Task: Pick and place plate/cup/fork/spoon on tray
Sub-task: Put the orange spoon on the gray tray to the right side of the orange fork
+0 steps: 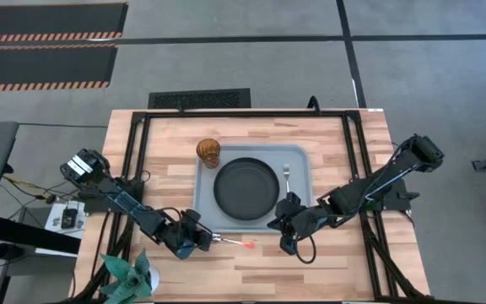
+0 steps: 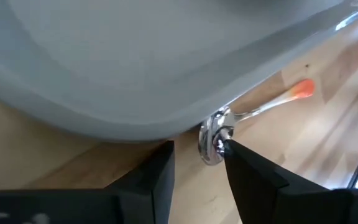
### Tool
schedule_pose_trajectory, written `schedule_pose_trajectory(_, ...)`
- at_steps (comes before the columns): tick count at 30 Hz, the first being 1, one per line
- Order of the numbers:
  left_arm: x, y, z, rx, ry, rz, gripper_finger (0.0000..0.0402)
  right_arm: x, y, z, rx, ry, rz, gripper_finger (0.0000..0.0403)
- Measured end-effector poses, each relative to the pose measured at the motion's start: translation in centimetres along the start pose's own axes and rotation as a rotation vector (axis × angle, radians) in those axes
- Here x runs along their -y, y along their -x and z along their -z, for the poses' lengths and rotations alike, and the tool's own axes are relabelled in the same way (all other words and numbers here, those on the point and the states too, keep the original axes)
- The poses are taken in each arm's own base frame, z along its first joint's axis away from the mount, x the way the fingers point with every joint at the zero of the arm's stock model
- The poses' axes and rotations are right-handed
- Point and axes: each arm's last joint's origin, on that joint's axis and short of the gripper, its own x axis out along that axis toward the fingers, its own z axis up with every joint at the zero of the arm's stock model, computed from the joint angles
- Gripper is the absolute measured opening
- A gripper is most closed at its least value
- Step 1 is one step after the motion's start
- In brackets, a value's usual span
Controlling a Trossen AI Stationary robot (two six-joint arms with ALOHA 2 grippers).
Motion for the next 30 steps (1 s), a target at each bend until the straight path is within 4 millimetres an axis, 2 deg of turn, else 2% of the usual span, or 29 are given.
schedule_pose_trajectory(4,0.0,0.0,-0.1,0.022,-0.005,0.006,0.0105,0.0,0.0,0.0,0.001,0.000,0.001,0.0013)
schedule_pose_trajectory(12,0.1,0.0,-0.2,0.055,-0.021,0.019,0.0008,0.0,0.0,0.0,0.002,-0.001,0.001,0.0013)
schedule_pose_trajectory(23,0.9,0.3,0.2,0.057,0.031,0.094,0.0001,-0.3,0.1,0.3,-0.011,0.005,-0.018,0.0015)
schedule_pose_trajectory(30,4.0,1.0,0.4,0.060,-0.023,0.139,0.0000,-1.3,0.6,1.2,-0.035,0.013,-0.044,0.0016)
